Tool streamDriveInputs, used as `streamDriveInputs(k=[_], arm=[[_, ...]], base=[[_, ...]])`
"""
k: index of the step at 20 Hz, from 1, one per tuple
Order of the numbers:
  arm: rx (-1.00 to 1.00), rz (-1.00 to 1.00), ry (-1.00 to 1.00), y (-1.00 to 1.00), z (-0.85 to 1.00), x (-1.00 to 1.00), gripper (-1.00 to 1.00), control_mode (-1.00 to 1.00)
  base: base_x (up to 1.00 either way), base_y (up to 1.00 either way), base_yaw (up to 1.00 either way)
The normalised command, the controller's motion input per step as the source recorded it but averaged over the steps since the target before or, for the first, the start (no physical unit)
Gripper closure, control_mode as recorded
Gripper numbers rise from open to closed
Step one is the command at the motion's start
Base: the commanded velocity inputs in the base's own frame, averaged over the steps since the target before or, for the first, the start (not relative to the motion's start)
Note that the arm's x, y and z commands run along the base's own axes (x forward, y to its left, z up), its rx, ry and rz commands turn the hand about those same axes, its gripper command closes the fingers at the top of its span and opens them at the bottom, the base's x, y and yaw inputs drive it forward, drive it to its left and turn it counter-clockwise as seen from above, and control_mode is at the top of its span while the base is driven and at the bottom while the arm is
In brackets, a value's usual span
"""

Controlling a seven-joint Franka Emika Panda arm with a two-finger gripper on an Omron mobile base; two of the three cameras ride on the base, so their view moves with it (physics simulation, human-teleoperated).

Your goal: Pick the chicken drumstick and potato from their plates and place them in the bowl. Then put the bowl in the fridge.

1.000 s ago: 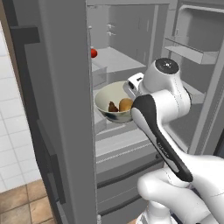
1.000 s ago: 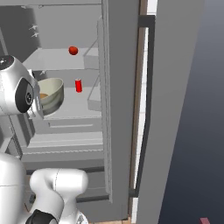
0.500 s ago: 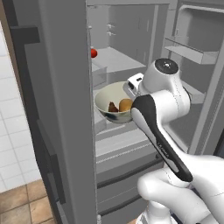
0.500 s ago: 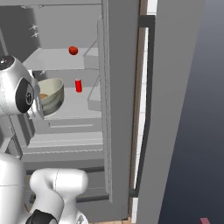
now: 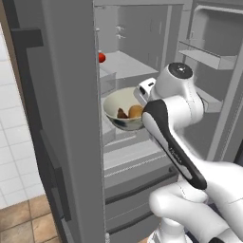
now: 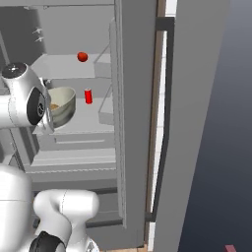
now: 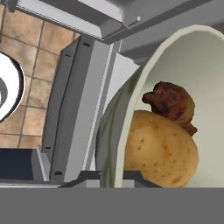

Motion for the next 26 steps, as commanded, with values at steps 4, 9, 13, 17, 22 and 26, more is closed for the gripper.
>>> streamDriveInputs(k=[4, 9, 13, 17, 22, 26], arm=[[0.15, 0.0, 0.0, 0.0, -0.09, 0.31, 1.0, -1.0], [0.14, 0.0, -0.02, 0.0, -0.22, 0.23, 1.0, -1.0], [0.02, 0.0, -0.07, 0.02, -0.4, 0.06, 1.0, -1.0], [0.0, 0.0, 0.0, 0.02, -0.38, 0.1, 1.0, -1.0], [0.0, 0.0, 0.0, 0.13, -0.27, 0.26, 1.0, -1.0], [0.01, 0.0, 0.0, 0.08, -0.13, 0.4, 1.0, -1.0]], base=[[0.0, 0.0, 0.0], [0.0, 0.0, 0.0], [0.0, 0.0, 0.0], [0.0, 0.0, 0.0], [0.0, 0.0, 0.0], [0.0, 0.0, 0.0]])
